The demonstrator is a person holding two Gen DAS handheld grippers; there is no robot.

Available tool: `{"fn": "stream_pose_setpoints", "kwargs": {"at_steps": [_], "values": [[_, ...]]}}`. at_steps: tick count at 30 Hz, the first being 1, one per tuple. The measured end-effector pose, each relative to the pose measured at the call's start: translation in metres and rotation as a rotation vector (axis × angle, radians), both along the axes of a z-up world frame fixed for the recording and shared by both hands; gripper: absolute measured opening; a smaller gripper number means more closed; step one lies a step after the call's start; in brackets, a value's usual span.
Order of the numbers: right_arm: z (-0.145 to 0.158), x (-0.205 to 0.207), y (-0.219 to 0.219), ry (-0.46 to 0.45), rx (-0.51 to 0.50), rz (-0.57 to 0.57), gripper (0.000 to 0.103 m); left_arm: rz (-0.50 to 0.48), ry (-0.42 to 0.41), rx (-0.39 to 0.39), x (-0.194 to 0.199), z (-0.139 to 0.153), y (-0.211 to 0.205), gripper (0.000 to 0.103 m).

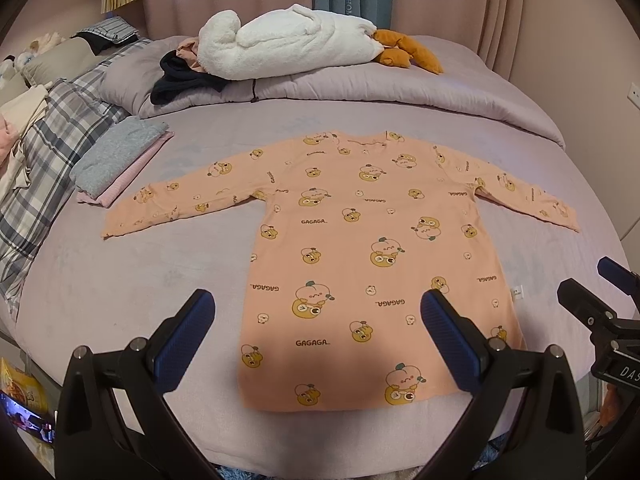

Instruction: Fold small clothes

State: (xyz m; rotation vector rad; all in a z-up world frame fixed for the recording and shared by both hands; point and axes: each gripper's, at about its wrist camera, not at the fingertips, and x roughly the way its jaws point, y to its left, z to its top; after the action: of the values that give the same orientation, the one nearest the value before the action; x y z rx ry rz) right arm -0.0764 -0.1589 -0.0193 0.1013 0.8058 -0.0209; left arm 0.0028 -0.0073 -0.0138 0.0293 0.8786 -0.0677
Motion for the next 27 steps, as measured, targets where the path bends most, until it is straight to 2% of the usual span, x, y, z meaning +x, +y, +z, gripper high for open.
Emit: {"fn": "stream_pose_setpoints", "kwargs": {"at_steps": [27], "values": [[-0.0005,-0.0024,0.0003,0.002,0.000,-0.007,0.102,0.000,0.011,-0.001,0.0004,-0.0019,0.0005,0.103]]}}
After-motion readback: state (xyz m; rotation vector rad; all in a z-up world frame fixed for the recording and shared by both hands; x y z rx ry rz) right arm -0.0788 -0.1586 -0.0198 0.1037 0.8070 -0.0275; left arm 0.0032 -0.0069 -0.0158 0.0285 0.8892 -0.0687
